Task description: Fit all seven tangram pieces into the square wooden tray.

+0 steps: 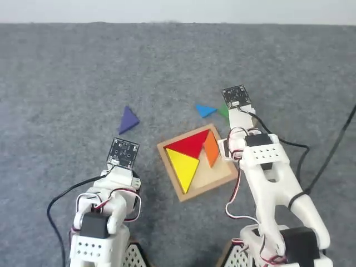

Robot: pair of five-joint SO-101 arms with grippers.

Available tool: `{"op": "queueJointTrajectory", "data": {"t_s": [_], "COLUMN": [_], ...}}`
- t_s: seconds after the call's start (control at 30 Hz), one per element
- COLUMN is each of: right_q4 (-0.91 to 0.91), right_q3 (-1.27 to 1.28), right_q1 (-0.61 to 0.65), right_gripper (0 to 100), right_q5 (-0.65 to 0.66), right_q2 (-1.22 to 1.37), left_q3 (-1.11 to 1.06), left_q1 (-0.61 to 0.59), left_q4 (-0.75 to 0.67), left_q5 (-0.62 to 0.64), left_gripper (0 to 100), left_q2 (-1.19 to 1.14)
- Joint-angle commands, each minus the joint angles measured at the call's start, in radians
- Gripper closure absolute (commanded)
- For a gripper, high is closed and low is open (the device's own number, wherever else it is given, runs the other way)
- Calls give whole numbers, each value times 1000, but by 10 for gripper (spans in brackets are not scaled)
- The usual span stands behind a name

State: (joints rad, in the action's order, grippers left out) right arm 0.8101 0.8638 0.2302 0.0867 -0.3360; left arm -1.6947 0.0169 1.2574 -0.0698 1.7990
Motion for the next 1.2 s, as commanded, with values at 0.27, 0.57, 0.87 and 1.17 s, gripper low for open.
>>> {"op": "queueJointTrajectory", "data": {"t_s": [0.27,0.57,0.87,1.17], "right_q4": [-18,91,147,381], "right_q3": [-11,-204,-466,-815], "right_q1": [-28,-51,41,7], "right_gripper": [815,815,814,743], "right_q5": [-6,-2,-6,146], "right_q2": [-56,41,255,519], "left_q3": [10,10,10,10], "left_q1": [-2,-2,-2,-2], "left_q4": [-9,-5,-3,-2], "left_q5": [-3,-5,-106,-213], "left_gripper": [981,981,980,980], "left_q2": [18,18,18,18]}}
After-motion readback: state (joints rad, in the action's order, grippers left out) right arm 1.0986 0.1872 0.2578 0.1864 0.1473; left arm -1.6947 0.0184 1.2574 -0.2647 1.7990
